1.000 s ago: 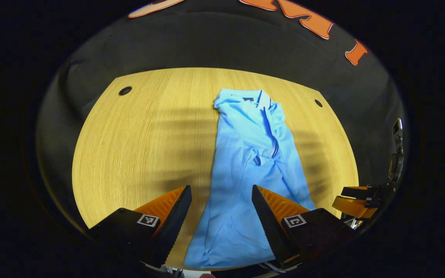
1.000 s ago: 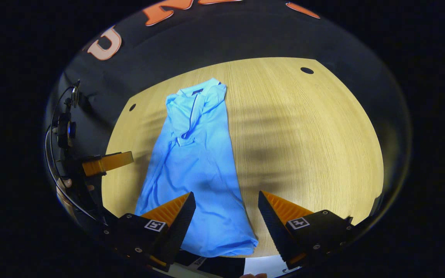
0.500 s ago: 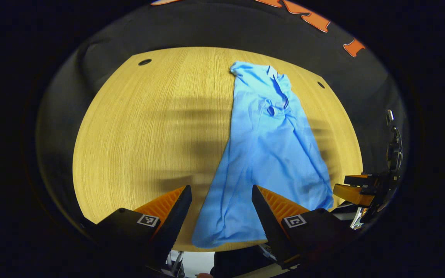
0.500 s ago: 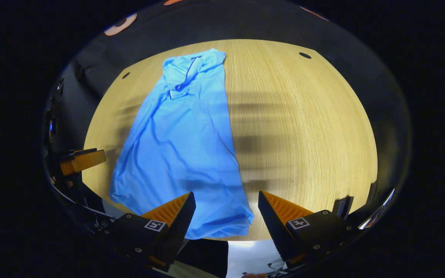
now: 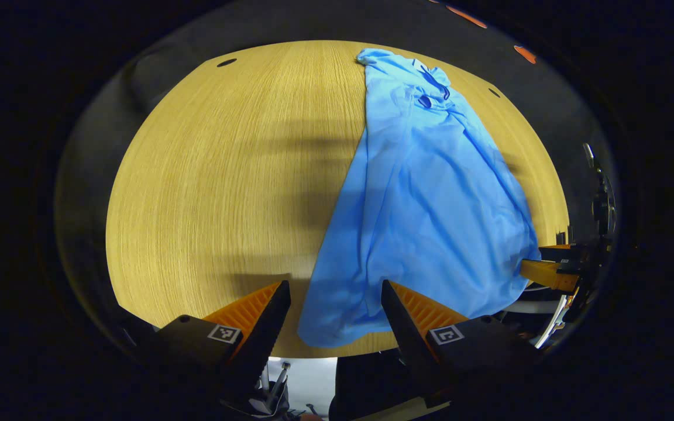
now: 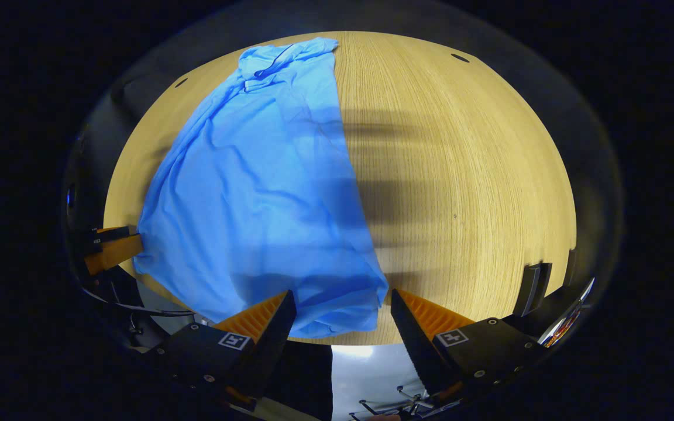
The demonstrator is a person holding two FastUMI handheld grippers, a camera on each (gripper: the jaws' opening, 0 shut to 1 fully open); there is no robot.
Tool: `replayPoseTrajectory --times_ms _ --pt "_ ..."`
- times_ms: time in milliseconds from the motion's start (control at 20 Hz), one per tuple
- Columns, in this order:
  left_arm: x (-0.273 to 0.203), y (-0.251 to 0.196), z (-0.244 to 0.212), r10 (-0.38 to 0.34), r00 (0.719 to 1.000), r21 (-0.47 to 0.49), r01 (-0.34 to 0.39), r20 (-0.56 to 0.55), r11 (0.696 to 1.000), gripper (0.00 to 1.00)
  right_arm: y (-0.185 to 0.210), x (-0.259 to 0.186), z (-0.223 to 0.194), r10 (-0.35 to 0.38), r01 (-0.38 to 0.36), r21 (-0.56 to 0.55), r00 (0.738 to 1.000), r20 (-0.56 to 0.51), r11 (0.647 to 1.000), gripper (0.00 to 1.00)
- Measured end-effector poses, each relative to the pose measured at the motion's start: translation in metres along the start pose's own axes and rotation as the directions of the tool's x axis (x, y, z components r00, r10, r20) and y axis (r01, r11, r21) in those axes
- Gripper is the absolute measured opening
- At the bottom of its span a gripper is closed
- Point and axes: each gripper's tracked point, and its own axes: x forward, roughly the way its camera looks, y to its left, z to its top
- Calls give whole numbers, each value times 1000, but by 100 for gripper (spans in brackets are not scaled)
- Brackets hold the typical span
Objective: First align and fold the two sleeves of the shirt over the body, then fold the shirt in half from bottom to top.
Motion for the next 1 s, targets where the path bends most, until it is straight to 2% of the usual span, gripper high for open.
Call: replayPoseTrajectory --times_ms 350,450,500,550,650,750,800,1000 --pt "7 5 -11 67 998 38 -67 -13 997 99 5 4 -3 -34 35 -37 999 21 999 99" --pt "9 1 -10 65 998 52 -65 1 997 94 8 5 -4 -31 33 -46 999 26 998 97" --pt "9 -2 -12 62 998 44 -62 -3 997 73 10 5 -6 -29 31 -48 999 23 998 83" --pt "9 -7 -10 50 999 47 -50 -4 998 52 13 4 -6 -27 28 -43 999 21 999 75" --pt "10 -13 -8 13 1000 20 -13 -14 1000 12 17 5 -3 -13 13 -16 1000 24 1000 27" --pt "13 -16 -5 -15 1000 -34 15 -17 999 12 19 5 -3 4 -4 -6 1000 28 1000 4" --pt "11 -18 -9 -32 999 -51 30 -32 998 5 19 3 -2 10 -10 -7 1000 25 1000 2" --pt "-1 -15 11 -42 999 -73 42 7 996 5 21 -16 27 43 -44 3 996 75 999 1"
